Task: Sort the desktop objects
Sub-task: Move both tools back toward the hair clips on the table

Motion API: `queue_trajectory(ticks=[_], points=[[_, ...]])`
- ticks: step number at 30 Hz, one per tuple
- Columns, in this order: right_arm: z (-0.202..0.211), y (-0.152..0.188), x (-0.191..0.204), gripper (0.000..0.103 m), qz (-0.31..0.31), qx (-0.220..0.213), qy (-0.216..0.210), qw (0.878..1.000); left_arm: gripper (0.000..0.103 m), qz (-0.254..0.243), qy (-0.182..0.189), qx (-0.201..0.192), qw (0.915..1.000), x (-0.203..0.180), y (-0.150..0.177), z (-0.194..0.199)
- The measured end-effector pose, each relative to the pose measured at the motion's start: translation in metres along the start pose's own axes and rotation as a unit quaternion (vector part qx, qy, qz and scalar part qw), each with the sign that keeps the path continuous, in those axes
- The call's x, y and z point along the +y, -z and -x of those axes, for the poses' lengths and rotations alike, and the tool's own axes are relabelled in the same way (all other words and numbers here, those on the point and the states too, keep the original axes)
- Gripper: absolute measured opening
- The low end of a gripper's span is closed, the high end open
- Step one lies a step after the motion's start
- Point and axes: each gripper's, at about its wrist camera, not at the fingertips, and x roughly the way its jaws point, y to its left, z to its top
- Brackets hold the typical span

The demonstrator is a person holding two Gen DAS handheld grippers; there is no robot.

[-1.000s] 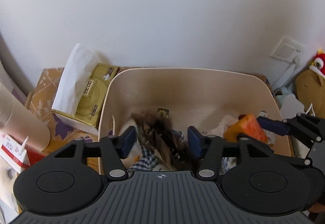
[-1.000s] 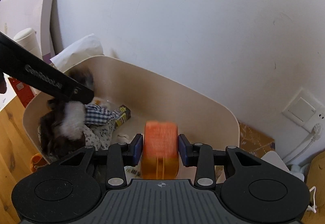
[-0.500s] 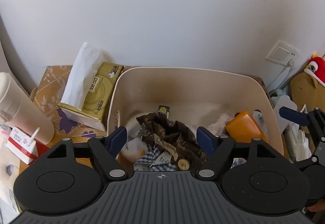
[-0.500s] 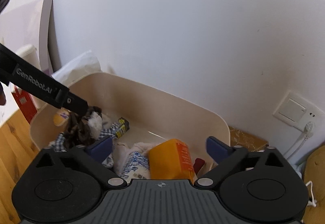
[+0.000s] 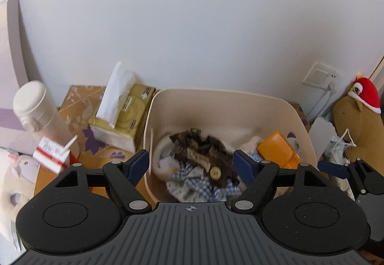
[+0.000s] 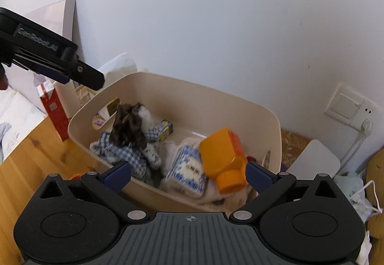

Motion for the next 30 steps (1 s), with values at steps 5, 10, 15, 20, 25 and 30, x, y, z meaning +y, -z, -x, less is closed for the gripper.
queue_trajectory(ticks=[5, 10, 15, 20, 25, 30], points=[[0.005, 0.015, 0.008, 0.103, -0.002, 0.011, -0.001, 1.0, 0.078, -0.007, -0.018, 0.012, 0.9997, 0.01, 0.024, 0.007], [0.005, 0.031, 0.015, 0.103, -0.005, 0.032, -0.008, 0.999, 0.078, -0.004, -0.035, 0.04, 0.9986, 0.02, 0.048, 0.004], [-0.001, 0.048, 0.024, 0.103, -0.014, 0.057, -0.015, 0.998, 0.078, -0.007, -0.048, 0.064, 0.9968, 0.022, 0.072, -0.001], [-0.009, 0.06, 0.031, 0.103, -0.01, 0.081, -0.02, 0.996, 0.078, -0.029, -0.058, 0.086, 0.9942, 0.019, 0.085, -0.012], [-0.015, 0.066, 0.031, 0.103, -0.035, 0.09, -0.024, 0.995, 0.078, -0.053, -0.074, 0.095, 0.9913, 0.017, 0.091, -0.024], [-0.023, 0.066, 0.036, 0.103, -0.051, 0.096, -0.031, 0.994, 0.078, -0.095, -0.084, 0.096, 0.9874, 0.014, 0.095, -0.036]])
